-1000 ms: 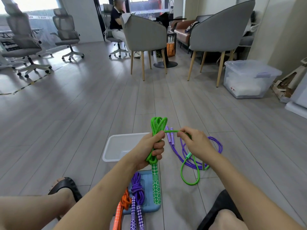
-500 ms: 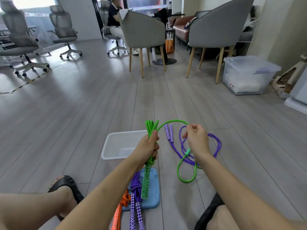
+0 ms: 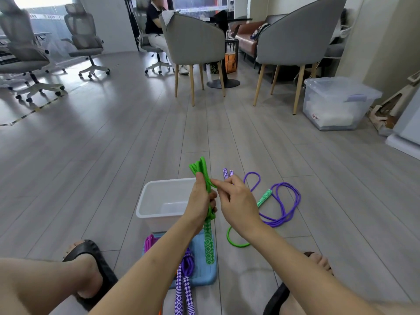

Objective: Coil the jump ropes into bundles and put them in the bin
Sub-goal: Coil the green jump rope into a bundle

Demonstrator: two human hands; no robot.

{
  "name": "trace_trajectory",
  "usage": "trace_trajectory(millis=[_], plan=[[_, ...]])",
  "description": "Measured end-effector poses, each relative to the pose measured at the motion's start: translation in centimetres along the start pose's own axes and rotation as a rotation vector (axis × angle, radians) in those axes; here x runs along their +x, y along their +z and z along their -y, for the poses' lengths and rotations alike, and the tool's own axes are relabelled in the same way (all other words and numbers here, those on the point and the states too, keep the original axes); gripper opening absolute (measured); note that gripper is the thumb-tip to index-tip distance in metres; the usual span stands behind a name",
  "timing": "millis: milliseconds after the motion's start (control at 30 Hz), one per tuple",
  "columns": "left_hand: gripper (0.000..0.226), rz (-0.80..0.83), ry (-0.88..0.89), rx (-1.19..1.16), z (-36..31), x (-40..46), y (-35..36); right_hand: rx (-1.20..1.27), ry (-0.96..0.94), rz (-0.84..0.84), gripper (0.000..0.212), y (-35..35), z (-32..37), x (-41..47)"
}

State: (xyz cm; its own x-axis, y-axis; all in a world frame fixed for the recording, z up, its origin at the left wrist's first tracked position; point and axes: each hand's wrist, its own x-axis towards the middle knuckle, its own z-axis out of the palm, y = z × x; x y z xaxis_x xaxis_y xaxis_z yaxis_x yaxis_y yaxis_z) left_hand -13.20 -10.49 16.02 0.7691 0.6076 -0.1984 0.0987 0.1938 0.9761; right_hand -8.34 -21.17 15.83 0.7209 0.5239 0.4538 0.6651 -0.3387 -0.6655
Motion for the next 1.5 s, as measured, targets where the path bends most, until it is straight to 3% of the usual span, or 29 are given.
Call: trace_trajectory(millis=[167, 233, 367, 567, 700, 967, 1067, 1200, 1333, 1500], plan=[[0.064, 0.072, 0.248, 0.052, 0.0, -0.1, -0.2, 0.018, 0.023, 0.05, 0.025, -0.2, 0.5, 0.3], [0.056, 0.062, 0.241, 0.094, -0.2, 0.1, -0.2, 0.054, 0.045, 0.055, 0.019, -0.4, 0.8, 0.6], [0.035, -0.106, 0.166, 0.022, -1.4, 0.3, -0.2, 0.173, 0.043, 0.142, 0.016, -1.0, 1.9, 0.8], [0.03, -0.185, 0.109, -0.459, -4.7, 2.4, -2.5, 0.186, 0.011, 0.398, 0.008, -2.2, 1.6, 0.9], [0.035, -0.174, 0.091, -0.646, -6.6, 3.3, -3.9, 0.143, -0.023, 0.518, 0.007, -2.6, 1.2, 0.7], [0.036, -0.314, 0.231, -0.437, -7.5, 3.2, -5.6, 0.033, -0.093, 0.731, 0.006, -6.8, 1.0, 2.6], [0.033, -0.204, 0.219, -0.34, -7.4, 3.2, -6.1, 0.001, -0.137, 0.643, 0.006, -7.7, 0.6, 3.1], [0.029, 0.087, 0.213, -0.02, -5.9, 2.0, -5.1, 0.021, -0.182, 0.433, 0.009, -7.4, 0.9, 3.5], [0.029, 0.23, 0.24, 0.232, -4.7, 0.6, -3.9, -0.032, -0.197, 0.285, 0.015, -7.0, 0.9, 3.7], [0.032, 0.325, 0.164, 0.24, -4.1, -1.1, -2.6, -0.093, -0.149, 0.185, 0.021, -6.8, 0.2, 3.8]])
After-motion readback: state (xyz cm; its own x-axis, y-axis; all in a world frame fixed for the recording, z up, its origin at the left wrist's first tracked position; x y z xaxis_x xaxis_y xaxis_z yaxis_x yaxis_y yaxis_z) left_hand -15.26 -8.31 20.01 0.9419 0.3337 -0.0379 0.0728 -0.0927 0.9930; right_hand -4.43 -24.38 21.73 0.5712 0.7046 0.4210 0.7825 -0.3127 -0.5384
